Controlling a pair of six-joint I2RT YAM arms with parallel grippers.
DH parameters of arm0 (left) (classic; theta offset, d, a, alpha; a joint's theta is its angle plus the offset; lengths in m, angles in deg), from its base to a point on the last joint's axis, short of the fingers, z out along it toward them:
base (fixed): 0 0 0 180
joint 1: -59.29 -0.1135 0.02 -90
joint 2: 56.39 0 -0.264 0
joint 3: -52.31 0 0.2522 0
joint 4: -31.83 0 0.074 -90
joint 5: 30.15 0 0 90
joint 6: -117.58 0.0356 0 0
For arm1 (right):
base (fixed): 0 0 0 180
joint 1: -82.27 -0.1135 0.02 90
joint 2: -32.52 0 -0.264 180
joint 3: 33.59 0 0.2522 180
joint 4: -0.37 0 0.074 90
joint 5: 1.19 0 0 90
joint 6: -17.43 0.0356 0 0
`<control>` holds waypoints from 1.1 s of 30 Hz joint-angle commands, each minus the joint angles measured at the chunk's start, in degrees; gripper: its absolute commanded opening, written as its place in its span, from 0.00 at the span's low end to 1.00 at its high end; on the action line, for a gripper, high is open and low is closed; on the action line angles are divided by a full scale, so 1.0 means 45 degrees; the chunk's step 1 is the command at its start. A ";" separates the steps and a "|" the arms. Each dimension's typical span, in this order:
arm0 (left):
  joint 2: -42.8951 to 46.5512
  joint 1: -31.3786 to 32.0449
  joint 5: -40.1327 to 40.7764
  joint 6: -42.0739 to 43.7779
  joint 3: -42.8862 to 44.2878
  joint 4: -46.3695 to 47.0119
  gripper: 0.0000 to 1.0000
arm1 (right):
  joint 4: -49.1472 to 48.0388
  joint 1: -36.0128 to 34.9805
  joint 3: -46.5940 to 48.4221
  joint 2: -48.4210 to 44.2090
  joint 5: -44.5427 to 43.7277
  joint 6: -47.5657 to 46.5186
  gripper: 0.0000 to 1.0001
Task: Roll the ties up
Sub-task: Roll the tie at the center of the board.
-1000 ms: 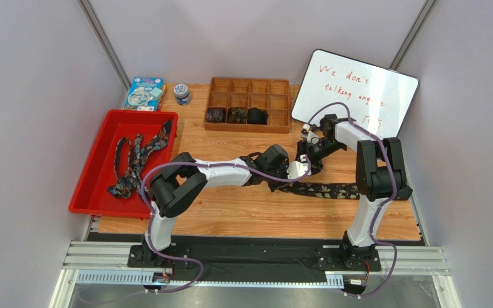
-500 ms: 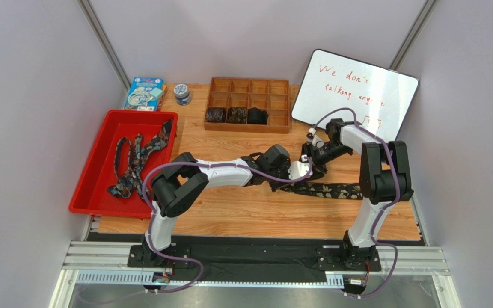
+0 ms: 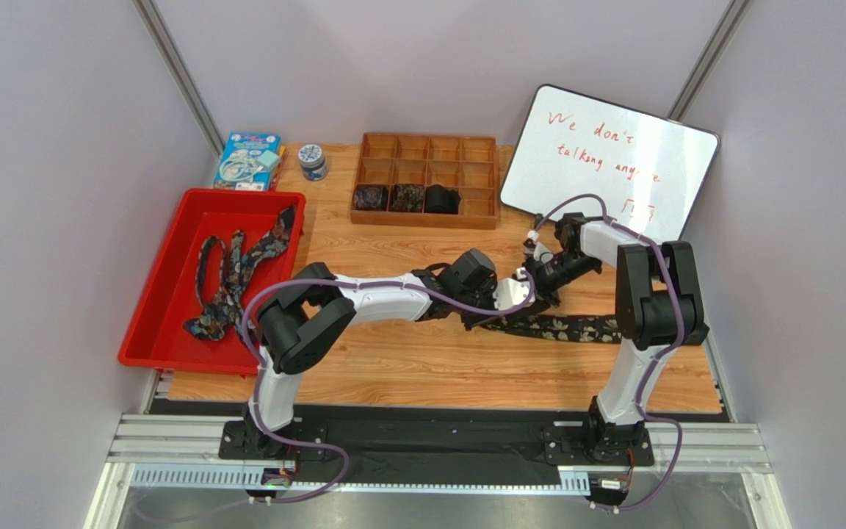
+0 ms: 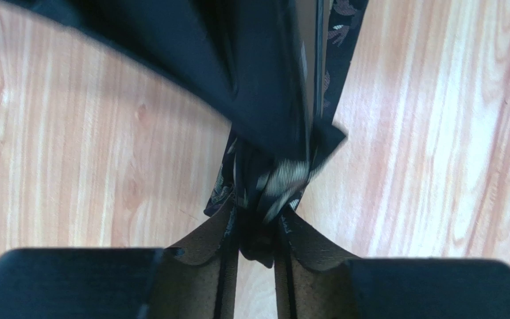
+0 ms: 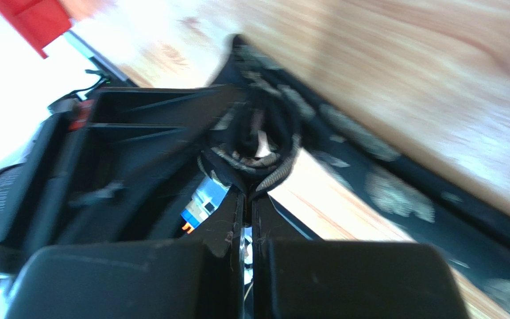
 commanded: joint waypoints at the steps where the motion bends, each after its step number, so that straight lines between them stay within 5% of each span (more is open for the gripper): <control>1: -0.0110 -0.0278 -0.0392 -0.0242 -0.1045 -0.3953 0.34 | -0.0237 0.0455 -0.0252 0.0504 -0.1680 -0.0619 0.00; 15: 0.2410 -0.0317 -0.1840 -0.0243 -0.1083 -0.2920 0.65 | -0.0941 0.0495 -0.0077 0.1403 -0.2306 -0.0600 0.00; 21: 0.2101 -0.0317 -0.1118 0.0752 -0.0578 -0.2429 0.69 | -0.1077 0.0476 -0.0154 0.1560 -0.2131 -0.0619 0.00; 22: 0.2002 -0.0317 -0.1137 0.0909 -0.0151 -0.2507 0.87 | -0.1097 0.0456 -0.0173 0.1579 -0.2111 -0.0600 0.00; 24: 0.1807 -0.0317 -0.1312 0.1455 0.0320 -0.3014 0.88 | -0.1155 0.0417 -0.0212 0.1579 -0.2072 -0.0600 0.00; 25: 0.1787 -0.0317 -0.1545 0.1650 0.0651 -0.3151 0.99 | -0.1175 0.0398 -0.0213 0.1579 -0.2014 -0.0619 0.00; 33: 0.0794 -0.0337 -0.2288 0.2355 0.2371 -0.4577 0.99 | -0.1331 0.0241 -0.0213 0.1326 -0.1916 -0.0600 0.00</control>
